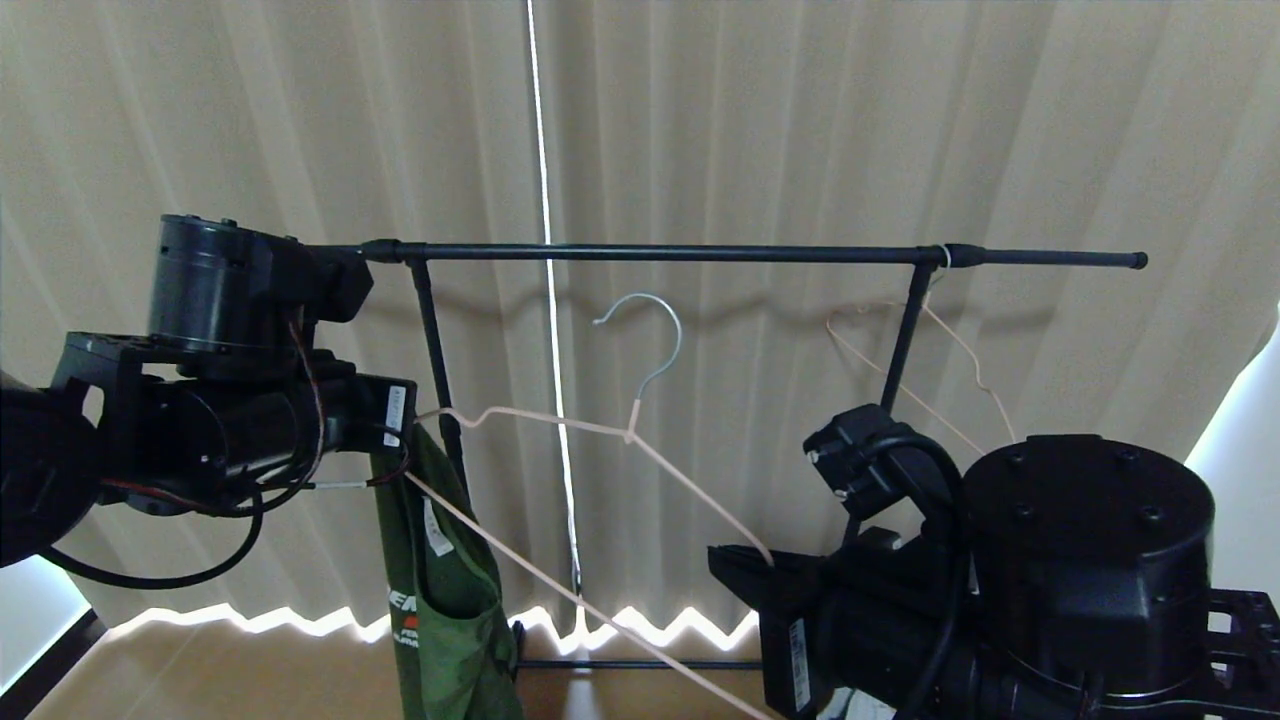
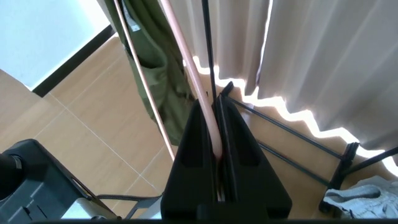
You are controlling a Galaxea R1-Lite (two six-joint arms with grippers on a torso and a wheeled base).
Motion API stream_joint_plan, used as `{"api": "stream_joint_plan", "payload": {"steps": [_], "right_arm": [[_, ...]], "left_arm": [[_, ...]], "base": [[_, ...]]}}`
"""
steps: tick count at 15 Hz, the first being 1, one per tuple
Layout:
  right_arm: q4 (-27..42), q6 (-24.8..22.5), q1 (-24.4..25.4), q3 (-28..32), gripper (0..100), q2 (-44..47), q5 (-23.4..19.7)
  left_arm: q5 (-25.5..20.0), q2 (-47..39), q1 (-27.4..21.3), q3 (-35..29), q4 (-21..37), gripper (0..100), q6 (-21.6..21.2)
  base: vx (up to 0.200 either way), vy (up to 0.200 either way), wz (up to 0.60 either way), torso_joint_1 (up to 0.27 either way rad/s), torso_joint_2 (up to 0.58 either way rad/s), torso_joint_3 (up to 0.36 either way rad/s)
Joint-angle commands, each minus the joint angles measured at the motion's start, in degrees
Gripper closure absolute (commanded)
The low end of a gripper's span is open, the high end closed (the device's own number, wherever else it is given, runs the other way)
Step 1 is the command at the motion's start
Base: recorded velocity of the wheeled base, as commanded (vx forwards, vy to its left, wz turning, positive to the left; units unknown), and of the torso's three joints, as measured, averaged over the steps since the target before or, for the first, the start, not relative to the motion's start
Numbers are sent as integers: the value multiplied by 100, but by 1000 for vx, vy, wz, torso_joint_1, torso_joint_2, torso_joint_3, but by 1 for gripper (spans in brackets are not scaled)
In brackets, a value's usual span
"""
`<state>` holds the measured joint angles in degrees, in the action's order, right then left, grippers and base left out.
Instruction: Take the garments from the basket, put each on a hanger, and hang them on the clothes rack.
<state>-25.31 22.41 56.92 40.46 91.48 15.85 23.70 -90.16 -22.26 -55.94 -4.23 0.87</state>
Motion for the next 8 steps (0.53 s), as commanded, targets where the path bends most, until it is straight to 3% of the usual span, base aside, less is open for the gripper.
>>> {"api": "stream_joint_plan", "payload": {"steps": [1, 8], "right_arm": [[0, 1, 21, 6, 100, -16, -3], [-9, 1, 144, 58, 100, -16, 15]], "left_arm": [[3, -1, 2, 13, 1, 100, 1], [3, -1, 2, 31, 10, 100, 1]], "base": [[0, 0, 0, 0, 0, 0], [0, 0, 0, 0, 0, 0]]}}
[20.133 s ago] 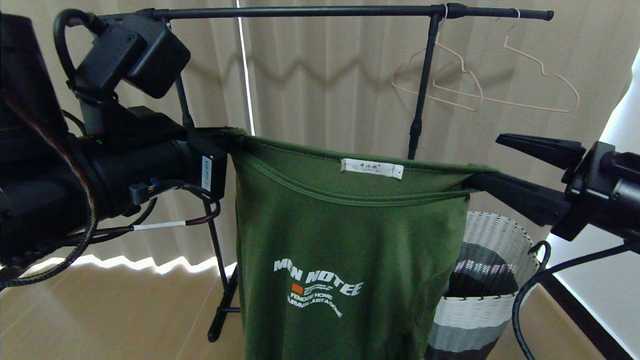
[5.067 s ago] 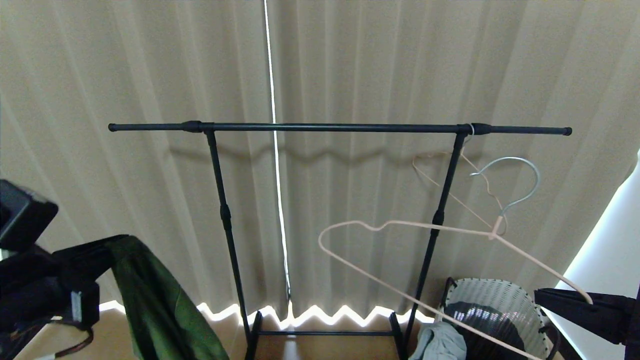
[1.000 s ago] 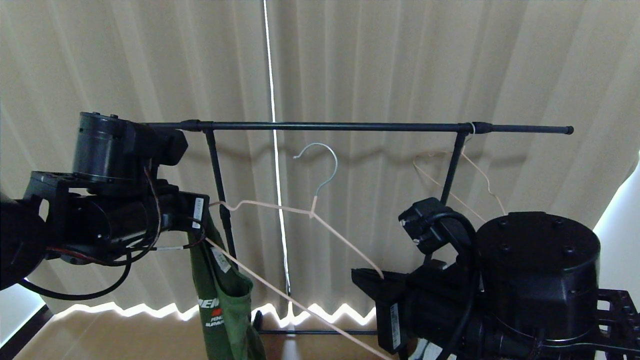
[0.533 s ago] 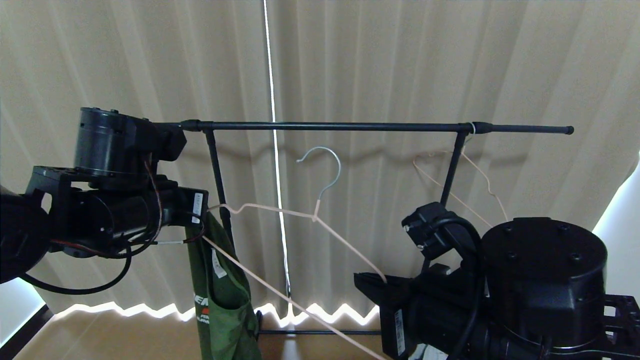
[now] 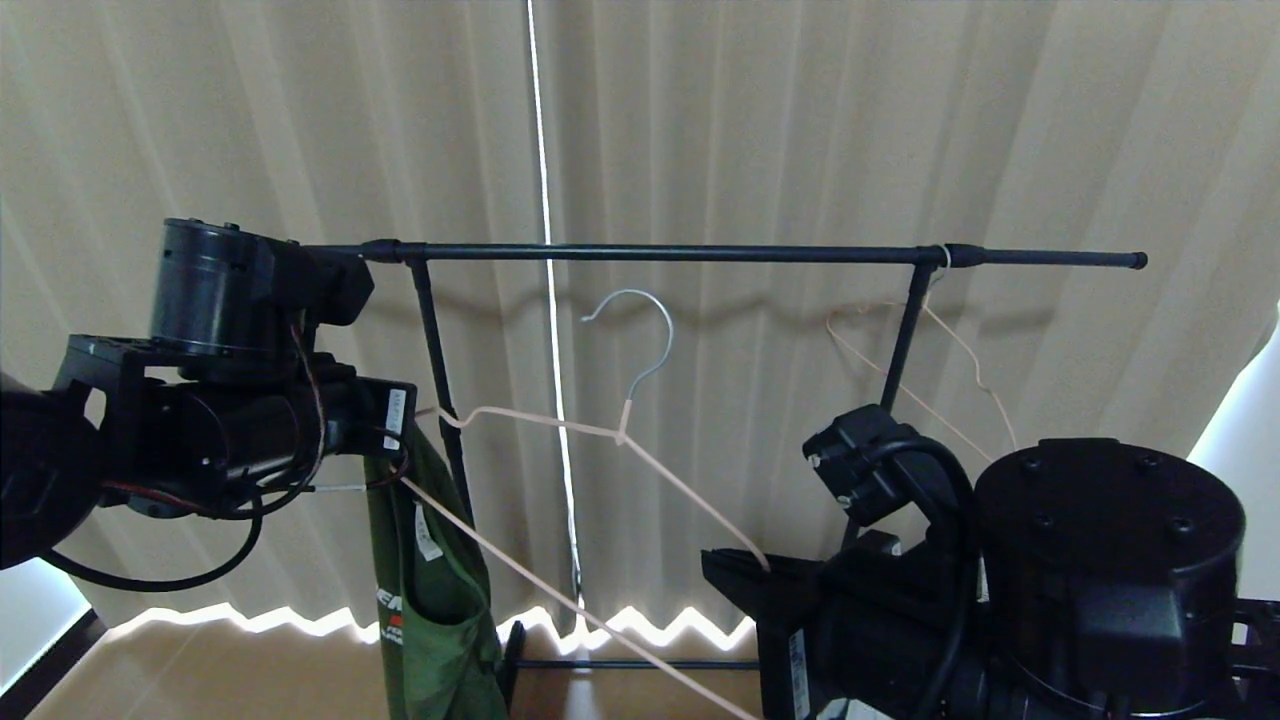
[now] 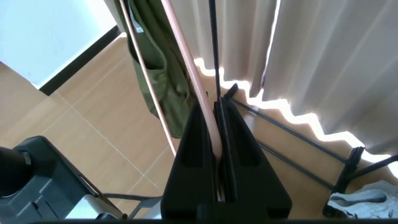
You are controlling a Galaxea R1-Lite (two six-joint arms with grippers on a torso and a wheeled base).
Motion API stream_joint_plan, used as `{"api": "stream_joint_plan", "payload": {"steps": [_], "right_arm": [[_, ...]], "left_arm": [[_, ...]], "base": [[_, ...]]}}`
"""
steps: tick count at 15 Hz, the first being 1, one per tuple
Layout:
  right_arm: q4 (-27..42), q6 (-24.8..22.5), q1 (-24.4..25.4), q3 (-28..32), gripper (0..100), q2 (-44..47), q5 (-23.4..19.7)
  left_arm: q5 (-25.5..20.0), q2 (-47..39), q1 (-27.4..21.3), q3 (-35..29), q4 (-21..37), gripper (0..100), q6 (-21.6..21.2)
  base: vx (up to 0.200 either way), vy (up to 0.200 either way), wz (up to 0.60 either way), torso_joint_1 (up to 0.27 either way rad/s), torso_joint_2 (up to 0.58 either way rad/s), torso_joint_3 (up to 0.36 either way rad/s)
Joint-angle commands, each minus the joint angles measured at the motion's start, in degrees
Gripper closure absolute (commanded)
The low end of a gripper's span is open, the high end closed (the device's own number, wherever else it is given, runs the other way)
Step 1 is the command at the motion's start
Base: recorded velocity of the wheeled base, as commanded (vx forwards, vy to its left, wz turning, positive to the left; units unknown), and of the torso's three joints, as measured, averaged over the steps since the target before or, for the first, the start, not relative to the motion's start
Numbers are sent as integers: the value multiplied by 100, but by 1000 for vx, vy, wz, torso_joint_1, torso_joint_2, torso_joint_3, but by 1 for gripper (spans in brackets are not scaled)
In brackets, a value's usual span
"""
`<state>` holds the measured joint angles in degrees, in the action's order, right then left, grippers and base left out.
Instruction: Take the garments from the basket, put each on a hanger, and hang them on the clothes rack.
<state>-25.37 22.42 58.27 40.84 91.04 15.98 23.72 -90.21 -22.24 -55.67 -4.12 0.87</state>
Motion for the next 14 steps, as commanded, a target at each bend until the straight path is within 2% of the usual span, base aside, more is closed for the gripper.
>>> {"api": "stream_joint_plan", "payload": {"steps": [1, 5, 8, 14], "right_arm": [[-3, -1, -9, 38, 100, 54, 1], [-3, -9, -123, 126, 100, 186, 1], [-3, -18, -220, 302, 100, 406, 1], [-3, -27, -290, 750, 100, 924, 1]], "left_arm": [[1, 12, 0, 13, 8, 100, 1], [229, 30, -26, 30, 25, 100, -16], [238, 135, -62, 57, 43, 100, -25], [238, 522, -519, 197, 43, 100, -34]], "base": [[0, 0, 0, 0, 0, 0], [0, 0, 0, 0, 0, 0], [0, 0, 0, 0, 0, 0], [0, 0, 0, 0, 0, 0]]}}
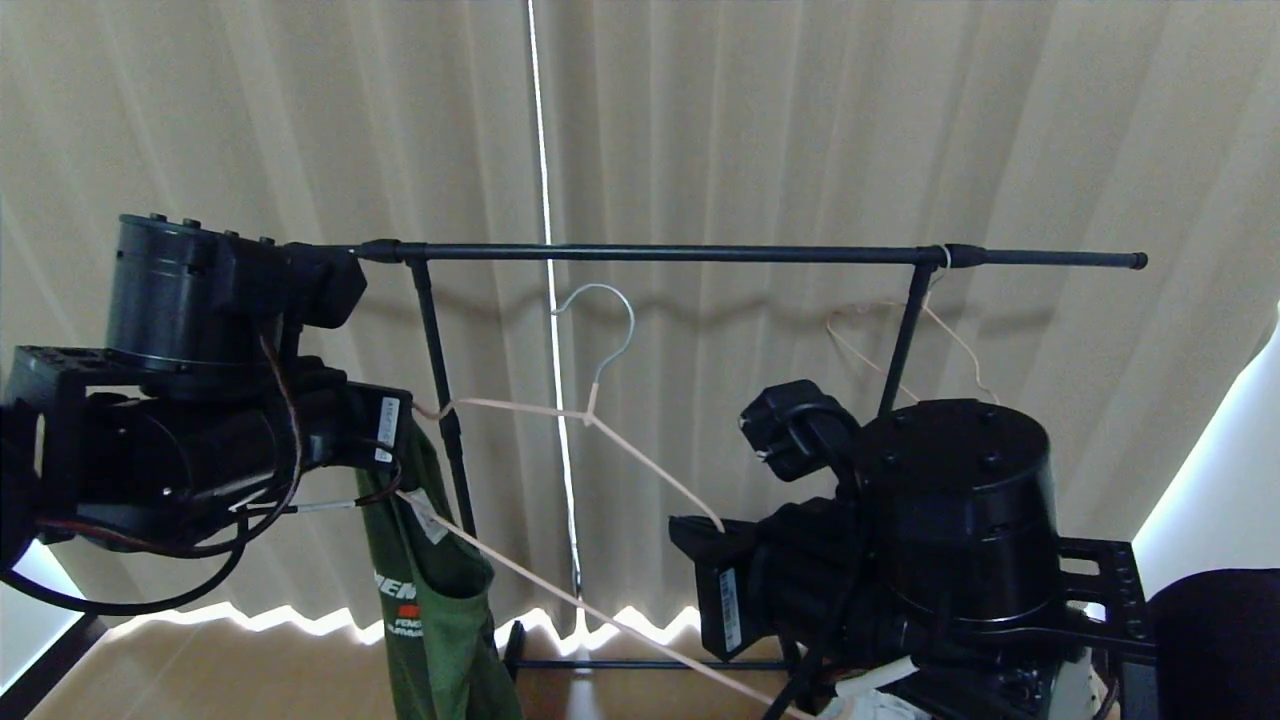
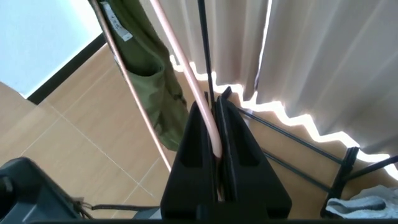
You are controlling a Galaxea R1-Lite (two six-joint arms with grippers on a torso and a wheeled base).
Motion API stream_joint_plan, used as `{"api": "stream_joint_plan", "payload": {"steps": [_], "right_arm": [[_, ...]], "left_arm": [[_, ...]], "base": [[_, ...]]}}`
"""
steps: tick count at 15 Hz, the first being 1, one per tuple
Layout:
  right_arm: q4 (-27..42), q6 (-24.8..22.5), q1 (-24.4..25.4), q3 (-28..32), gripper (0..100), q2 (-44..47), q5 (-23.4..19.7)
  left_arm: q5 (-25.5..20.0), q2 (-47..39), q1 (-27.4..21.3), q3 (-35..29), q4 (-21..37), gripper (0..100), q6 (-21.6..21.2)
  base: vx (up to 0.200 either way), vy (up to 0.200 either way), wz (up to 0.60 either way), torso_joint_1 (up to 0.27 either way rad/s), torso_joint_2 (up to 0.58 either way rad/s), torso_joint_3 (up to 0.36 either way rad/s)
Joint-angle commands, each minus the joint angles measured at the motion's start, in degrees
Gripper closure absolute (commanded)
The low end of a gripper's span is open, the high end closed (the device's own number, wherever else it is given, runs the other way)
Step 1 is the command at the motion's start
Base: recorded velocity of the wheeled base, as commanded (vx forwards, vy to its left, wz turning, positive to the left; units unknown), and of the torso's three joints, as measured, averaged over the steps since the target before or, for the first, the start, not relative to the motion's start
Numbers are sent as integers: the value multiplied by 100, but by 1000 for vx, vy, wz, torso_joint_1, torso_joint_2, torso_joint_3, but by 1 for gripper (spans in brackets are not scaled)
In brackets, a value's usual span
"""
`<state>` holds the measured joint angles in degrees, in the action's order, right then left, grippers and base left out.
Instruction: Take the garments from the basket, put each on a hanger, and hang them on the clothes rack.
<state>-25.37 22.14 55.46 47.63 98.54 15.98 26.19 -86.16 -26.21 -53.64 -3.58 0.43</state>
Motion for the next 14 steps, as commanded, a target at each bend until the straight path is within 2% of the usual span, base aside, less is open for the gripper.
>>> {"api": "stream_joint_plan", "payload": {"steps": [1, 5, 9, 14], "right_arm": [[-3, 1, -8, 133, 100, 245, 1], [6, -8, -219, 203, 100, 368, 19], [67, -17, -465, 168, 100, 254, 371], [6, -8, -755, 229, 100, 280, 625]], "left_arm": [[-8, 179, -200, 11, -2, 100, 10], [1, 275, -218, -50, 7, 100, 1], [1, 311, 301, -50, -11, 100, -289], [1, 434, 230, 64, 200, 100, -465]], "base": [[0, 0, 0, 0, 0, 0], [0, 0, 0, 0, 0, 0], [0, 0, 0, 0, 0, 0], [0, 0, 0, 0, 0, 0]]}}
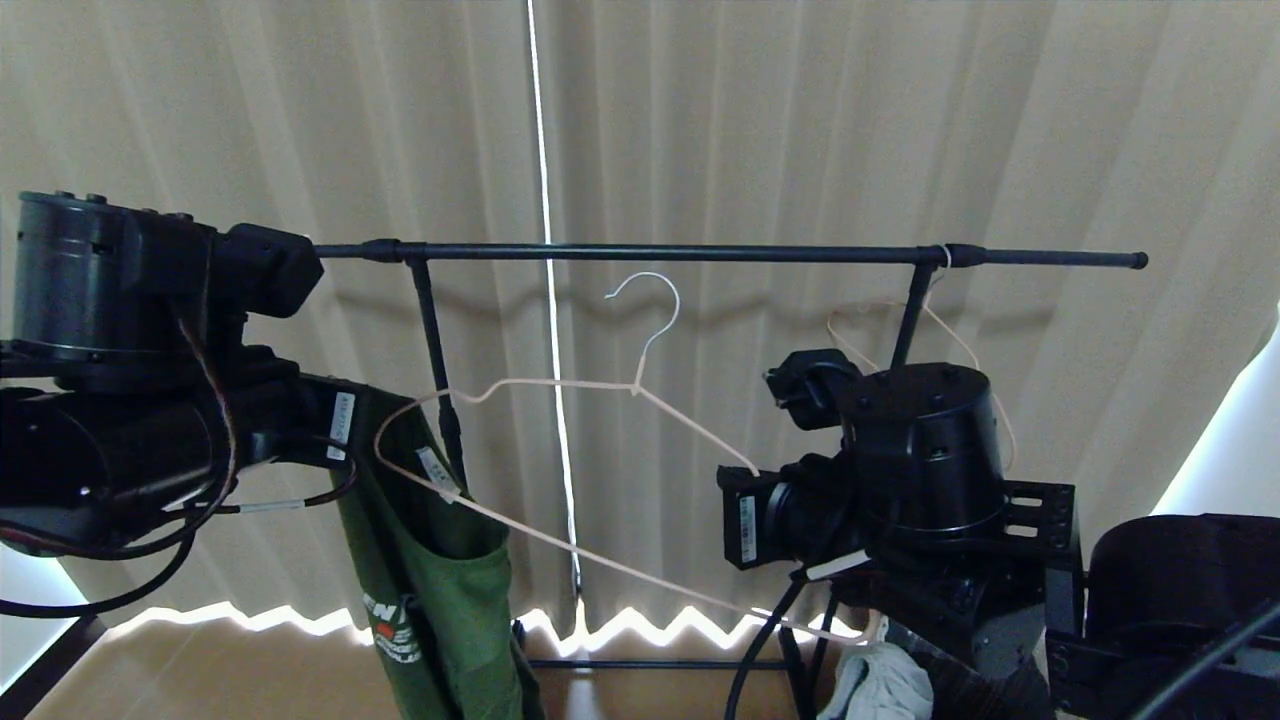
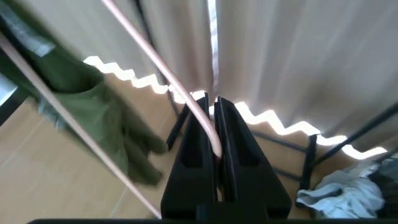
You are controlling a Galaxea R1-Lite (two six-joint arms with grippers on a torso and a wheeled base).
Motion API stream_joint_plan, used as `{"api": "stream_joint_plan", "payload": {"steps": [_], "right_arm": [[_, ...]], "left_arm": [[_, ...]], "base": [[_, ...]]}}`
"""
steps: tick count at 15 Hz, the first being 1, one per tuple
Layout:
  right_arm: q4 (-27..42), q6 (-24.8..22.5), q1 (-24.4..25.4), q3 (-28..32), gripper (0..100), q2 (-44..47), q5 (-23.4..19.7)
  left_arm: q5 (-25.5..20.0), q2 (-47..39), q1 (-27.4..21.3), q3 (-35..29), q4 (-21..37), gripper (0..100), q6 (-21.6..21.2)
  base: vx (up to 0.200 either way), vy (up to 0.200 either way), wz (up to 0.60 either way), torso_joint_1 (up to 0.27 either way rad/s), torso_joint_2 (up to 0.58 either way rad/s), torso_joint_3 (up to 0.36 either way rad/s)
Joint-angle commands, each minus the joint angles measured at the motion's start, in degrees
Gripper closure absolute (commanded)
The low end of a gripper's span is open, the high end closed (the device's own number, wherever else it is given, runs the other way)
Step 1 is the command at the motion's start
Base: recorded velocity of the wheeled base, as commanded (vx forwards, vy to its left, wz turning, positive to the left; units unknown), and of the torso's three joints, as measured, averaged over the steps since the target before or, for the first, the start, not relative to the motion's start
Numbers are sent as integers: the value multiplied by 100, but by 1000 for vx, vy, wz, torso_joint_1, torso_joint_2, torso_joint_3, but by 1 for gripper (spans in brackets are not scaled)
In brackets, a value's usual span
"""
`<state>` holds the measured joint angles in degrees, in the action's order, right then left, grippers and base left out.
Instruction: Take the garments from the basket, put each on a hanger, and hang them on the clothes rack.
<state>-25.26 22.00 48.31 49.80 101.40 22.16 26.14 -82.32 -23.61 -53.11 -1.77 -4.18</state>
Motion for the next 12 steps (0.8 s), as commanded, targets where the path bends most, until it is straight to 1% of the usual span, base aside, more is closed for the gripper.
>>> {"api": "stream_joint_plan", "payload": {"steps": [1, 3, 4, 5, 7, 8, 10, 12], "right_arm": [[-14, 6, -41, 12, 100, -6, 7], [-14, 14, -41, 12, 100, -24, -1], [-14, 14, -32, -5, 100, -24, -10], [-5, 14, -15, -32, 100, -33, -10], [12, -3, 64, -163, 100, -173, -54], [21, -30, 91, -269, 100, -288, -133], [-5, -47, 170, -418, 100, -375, -247], [-58, 6, 170, -418, 100, -393, -247]], "left_arm": [[5, 50, -144, 12, 63, 100, 5], [-3, -3, -407, -32, 63, 100, 31], [-3, -100, -460, -103, 45, 100, 40], [-12, -223, -460, -243, 36, 100, 58], [5, -460, -451, -533, 36, 100, 225], [5, -539, -434, -665, 36, 100, 234], [5, -574, -434, -744, 45, 100, 242], [5, -583, -398, -744, 45, 100, 242]], "base": [[0, 0, 0, 0, 0, 0], [0, 0, 0, 0, 0, 0], [0, 0, 0, 0, 0, 0], [0, 0, 0, 0, 0, 0], [0, 0, 0, 0, 0, 0], [0, 0, 0, 0, 0, 0], [0, 0, 0, 0, 0, 0], [0, 0, 0, 0, 0, 0]]}}
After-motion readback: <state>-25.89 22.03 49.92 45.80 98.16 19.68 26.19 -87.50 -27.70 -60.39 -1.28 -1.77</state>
